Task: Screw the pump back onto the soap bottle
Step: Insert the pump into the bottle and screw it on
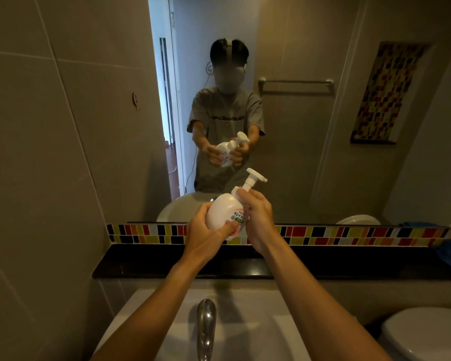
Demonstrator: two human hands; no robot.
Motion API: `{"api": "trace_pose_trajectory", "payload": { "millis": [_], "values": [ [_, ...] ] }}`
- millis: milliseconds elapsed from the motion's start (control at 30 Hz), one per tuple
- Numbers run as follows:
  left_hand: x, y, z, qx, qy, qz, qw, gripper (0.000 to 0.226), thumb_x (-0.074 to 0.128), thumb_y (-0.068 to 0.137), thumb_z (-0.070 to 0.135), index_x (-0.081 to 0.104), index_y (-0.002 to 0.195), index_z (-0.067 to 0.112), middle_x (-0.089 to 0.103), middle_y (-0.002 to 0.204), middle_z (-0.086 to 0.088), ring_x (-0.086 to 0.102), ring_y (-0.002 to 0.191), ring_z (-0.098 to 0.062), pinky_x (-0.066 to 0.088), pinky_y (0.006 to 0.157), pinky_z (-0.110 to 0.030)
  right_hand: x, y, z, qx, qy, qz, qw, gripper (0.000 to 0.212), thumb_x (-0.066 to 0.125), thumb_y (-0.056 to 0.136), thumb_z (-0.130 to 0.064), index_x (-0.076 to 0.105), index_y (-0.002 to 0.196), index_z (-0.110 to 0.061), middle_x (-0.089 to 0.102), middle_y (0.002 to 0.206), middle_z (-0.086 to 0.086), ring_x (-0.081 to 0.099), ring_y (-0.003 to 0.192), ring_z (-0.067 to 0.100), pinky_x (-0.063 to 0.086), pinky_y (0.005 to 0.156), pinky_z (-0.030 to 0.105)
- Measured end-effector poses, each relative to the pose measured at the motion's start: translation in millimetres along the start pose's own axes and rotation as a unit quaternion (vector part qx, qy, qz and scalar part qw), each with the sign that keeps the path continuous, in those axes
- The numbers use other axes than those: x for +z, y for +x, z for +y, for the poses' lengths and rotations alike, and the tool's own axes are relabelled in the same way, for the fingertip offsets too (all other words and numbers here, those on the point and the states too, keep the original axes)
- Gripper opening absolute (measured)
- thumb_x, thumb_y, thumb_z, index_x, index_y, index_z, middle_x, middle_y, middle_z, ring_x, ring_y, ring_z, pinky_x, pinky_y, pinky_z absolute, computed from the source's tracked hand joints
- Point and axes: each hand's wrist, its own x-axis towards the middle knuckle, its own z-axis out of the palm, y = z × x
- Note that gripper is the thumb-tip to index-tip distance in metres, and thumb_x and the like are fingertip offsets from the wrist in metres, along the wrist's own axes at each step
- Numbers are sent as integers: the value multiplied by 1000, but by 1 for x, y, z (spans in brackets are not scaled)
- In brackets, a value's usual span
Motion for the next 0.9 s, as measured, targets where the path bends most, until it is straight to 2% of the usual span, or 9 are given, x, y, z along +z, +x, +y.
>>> {"api": "trace_pose_trajectory", "payload": {
  "millis": [67, 200, 333, 467, 600, 733, 800, 867, 900],
  "values": [
    [-2, 1, -1, 10, 6, -5, 1000, 61, 79, 74, 33, 48, 125, 23, 56, 120, 5, 61, 95, -13, 53, 58, -8, 4, -2, 0, 18, -10, 7, 1000, 57, 73, 82, -36, 49, 128, -12, 65, 117, 17, 68, 95, 29, 59, 70, 38],
    [-5, 6, 3, 7, 6, 9, 1000, 56, 79, 74, 33, 49, 121, 27, 55, 115, 8, 62, 92, -12, 52, 56, -7, 6, -3, -2, 30, 9, -41, 999, 47, 53, 92, -36, 50, 131, -10, 63, 111, 18, 65, 94, 27, 56, 71, 38],
    [-9, 5, 5, 19, 4, 9, 1000, 53, 79, 74, 34, 47, 116, 32, 54, 110, 13, 60, 87, -7, 49, 55, -3, 10, 1, -1, 25, -34, -23, 999, 58, 70, 83, -42, 46, 129, -15, 63, 117, 13, 66, 101, 28, 59, 77, 41],
    [-11, 7, 4, 11, -7, 6, 1000, 53, 79, 74, 33, 48, 117, 33, 55, 109, 13, 61, 88, -8, 49, 53, -3, 9, 3, -6, 65, 0, -56, 996, 47, 49, 92, -46, 54, 123, -10, 67, 99, 13, 68, 84, 23, 57, 66, 34],
    [-13, 10, 1, 27, -5, -1, 1000, 55, 80, 72, 36, 48, 117, 34, 55, 108, 16, 61, 91, -8, 50, 56, -4, 11, 9, -3, 44, -36, -35, 998, 57, 66, 86, -44, 45, 129, -12, 64, 117, 19, 68, 98, 31, 58, 79, 42],
    [-15, 12, 5, 28, -20, -16, 999, 55, 80, 70, 37, 50, 115, 34, 57, 108, 16, 63, 91, -9, 52, 55, -8, 9, 7, -12, 50, 8, -71, 996, 46, 52, 91, -39, 53, 121, -5, 64, 102, 18, 65, 90, 30, 54, 75, 41],
    [-17, 12, 5, 24, -11, -17, 1000, 53, 79, 71, 40, 49, 115, 34, 57, 106, 16, 63, 90, -9, 51, 54, -7, 8, 8, -13, 49, -7, -74, 996, 48, 61, 89, -39, 54, 123, -7, 67, 106, 15, 68, 93, 30, 57, 75, 42],
    [-16, 10, 4, 26, 0, -17, 1000, 54, 79, 70, 42, 48, 113, 35, 55, 103, 23, 62, 90, -8, 50, 54, -5, 9, 9, -9, 40, -51, -51, 997, 62, 72, 81, -44, 47, 128, -12, 66, 114, 16, 69, 100, 32, 59, 82, 46],
    [-15, 9, 4, 29, 3, -18, 999, 54, 79, 69, 42, 47, 113, 36, 54, 102, 24, 62, 89, -7, 50, 54, -5, 8, 8, -8, 39, -59, -49, 996, 62, 71, 80, -47, 46, 126, -13, 66, 113, 15, 68, 101, 32, 59, 84, 47]
  ]
}}
